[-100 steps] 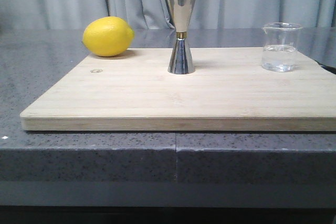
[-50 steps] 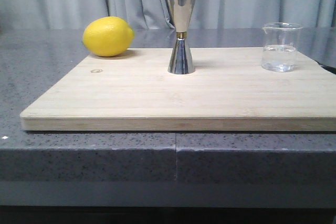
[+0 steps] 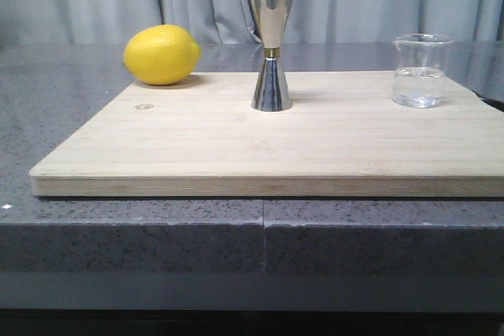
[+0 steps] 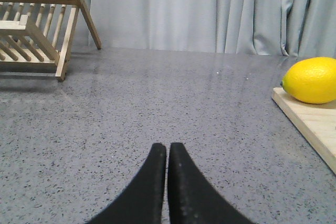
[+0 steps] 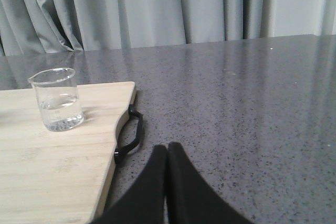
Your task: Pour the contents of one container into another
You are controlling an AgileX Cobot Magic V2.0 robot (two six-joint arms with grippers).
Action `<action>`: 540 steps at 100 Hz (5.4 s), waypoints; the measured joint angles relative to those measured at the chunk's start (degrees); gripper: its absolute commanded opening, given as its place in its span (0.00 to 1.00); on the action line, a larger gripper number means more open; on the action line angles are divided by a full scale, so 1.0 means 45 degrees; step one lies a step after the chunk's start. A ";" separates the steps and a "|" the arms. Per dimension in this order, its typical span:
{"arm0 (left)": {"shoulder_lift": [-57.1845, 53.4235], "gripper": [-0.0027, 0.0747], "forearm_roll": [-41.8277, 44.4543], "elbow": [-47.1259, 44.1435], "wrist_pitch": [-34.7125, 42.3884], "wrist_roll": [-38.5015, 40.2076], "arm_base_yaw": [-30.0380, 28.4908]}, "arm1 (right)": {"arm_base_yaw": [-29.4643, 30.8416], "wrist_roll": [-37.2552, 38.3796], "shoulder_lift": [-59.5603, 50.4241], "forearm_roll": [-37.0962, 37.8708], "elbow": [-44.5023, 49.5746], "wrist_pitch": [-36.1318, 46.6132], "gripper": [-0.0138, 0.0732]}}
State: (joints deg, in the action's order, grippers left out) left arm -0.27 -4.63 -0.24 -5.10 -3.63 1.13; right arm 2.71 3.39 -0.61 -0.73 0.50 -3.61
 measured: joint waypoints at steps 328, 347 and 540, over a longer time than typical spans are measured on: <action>1.9294 0.76 -2.1821 1.1399 -0.3518 -2.4752 0.7178 | -0.3441 -0.0753 1.0721 -0.1568 -0.4932 0.1292 0.75; 2.0190 0.76 -2.1839 1.2122 -0.4236 -2.5195 0.7195 | -0.3719 -0.0753 1.0721 -0.1568 -0.4932 0.1561 0.75; 2.3639 0.48 -2.1559 1.4800 -0.8625 -2.5440 0.5851 | -0.3746 -0.0753 1.0721 -0.1304 -0.3814 0.4202 0.75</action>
State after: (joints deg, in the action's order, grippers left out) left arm 106.10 -101.64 66.36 -43.91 -118.11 27.45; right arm -14.15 0.00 47.63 -6.59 -16.66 15.30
